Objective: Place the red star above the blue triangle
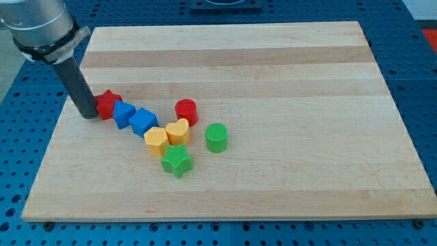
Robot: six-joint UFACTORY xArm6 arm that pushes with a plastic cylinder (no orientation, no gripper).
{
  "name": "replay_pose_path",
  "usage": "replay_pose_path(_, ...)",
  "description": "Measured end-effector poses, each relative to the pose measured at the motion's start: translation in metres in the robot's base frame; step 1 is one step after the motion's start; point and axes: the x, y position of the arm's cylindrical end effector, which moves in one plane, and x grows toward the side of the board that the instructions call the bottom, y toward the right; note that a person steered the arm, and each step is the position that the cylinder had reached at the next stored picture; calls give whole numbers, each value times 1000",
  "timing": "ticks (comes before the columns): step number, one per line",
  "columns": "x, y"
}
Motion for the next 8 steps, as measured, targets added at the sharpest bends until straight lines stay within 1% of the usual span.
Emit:
replay_pose_path(1, 24, -1)
replay_pose_path(2, 25, -4)
replay_pose_path(3, 2, -4)
replay_pose_path(4, -36, 9)
replay_pose_path(5, -79, 36)
replay_pose_path(6, -69, 26)
replay_pose_path(7, -18, -16)
replay_pose_path(8, 37, -19)
